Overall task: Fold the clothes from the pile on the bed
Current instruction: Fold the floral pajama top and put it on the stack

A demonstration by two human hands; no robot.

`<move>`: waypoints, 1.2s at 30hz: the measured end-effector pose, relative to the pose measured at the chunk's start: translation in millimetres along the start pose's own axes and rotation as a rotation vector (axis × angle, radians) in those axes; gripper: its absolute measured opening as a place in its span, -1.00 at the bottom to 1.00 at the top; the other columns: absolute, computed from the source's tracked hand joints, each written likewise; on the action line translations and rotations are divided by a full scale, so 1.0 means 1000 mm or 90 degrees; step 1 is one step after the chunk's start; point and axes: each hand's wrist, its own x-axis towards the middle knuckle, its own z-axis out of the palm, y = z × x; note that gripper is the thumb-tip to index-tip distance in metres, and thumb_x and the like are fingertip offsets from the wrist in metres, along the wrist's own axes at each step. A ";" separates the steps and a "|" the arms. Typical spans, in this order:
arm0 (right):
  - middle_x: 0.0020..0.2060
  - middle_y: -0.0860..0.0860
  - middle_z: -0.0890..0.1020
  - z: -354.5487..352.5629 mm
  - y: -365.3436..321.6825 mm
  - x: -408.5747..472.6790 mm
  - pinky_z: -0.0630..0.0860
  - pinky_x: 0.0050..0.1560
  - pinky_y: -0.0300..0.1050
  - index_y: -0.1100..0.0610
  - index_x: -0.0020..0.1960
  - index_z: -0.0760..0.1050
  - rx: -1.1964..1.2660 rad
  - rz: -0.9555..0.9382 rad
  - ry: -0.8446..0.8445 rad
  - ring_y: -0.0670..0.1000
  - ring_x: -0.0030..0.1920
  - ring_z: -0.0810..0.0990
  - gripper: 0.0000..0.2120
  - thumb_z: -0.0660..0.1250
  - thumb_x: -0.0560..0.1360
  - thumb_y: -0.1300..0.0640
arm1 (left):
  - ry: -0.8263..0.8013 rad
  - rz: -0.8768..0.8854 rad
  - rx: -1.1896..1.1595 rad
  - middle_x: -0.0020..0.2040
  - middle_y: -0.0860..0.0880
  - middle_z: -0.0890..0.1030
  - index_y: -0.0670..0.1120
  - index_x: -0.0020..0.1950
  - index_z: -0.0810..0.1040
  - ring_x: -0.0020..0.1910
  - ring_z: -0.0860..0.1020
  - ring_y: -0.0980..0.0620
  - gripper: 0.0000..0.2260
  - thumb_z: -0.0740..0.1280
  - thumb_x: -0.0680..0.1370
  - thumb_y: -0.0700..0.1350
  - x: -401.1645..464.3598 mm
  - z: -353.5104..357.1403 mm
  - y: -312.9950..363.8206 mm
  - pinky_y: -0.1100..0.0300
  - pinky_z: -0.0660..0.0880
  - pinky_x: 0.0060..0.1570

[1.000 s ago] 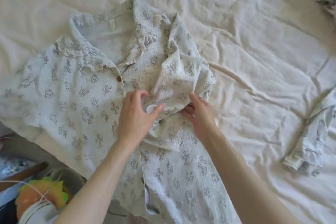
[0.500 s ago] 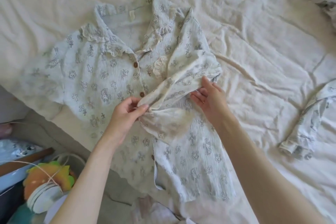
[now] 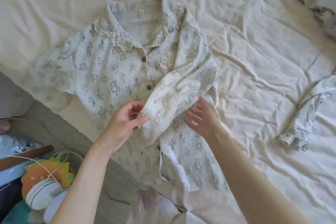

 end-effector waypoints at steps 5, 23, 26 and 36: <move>-0.23 0.05 0.53 0.033 0.025 -0.014 0.55 -0.30 -0.11 0.18 -0.15 0.47 -0.111 0.112 -0.017 0.00 -0.24 0.55 -0.88 0.34 0.52 0.16 | 0.043 -0.161 0.045 -0.09 -0.01 0.68 -0.03 -0.04 0.55 -0.08 0.65 0.04 -0.89 0.30 0.55 -0.02 0.008 0.008 -0.004 0.07 0.55 0.01; 0.05 0.13 0.63 0.016 0.065 -0.035 0.56 0.10 0.00 0.22 0.20 0.50 -0.009 0.039 -0.205 0.10 0.05 0.63 -0.73 0.23 0.60 0.08 | 0.029 -0.097 0.190 -0.04 -0.08 0.62 -0.11 0.07 0.49 -0.26 0.60 0.06 -0.81 0.28 0.56 -0.02 0.000 -0.019 0.001 0.14 0.54 -0.36; -0.03 0.11 0.62 0.026 0.079 -0.039 0.59 0.01 -0.03 0.23 0.15 0.49 -0.001 0.045 -0.176 0.07 -0.06 0.62 -0.80 0.29 0.56 0.17 | -0.024 -0.178 0.319 -0.13 -0.04 0.58 -0.20 0.03 0.53 -0.18 0.57 0.03 -0.73 0.39 0.48 -0.03 -0.006 -0.025 -0.004 0.18 0.56 -0.27; -0.28 0.10 0.44 0.024 0.096 -0.051 0.39 -0.29 -0.15 0.26 0.16 0.45 -0.058 0.021 -0.147 -0.01 -0.38 0.42 -0.70 0.31 0.55 0.07 | 0.077 -0.059 0.280 -0.19 0.01 0.53 -0.12 -0.18 0.41 -0.16 0.47 0.09 -0.71 0.26 0.55 0.10 -0.032 -0.040 -0.038 0.14 0.35 -0.12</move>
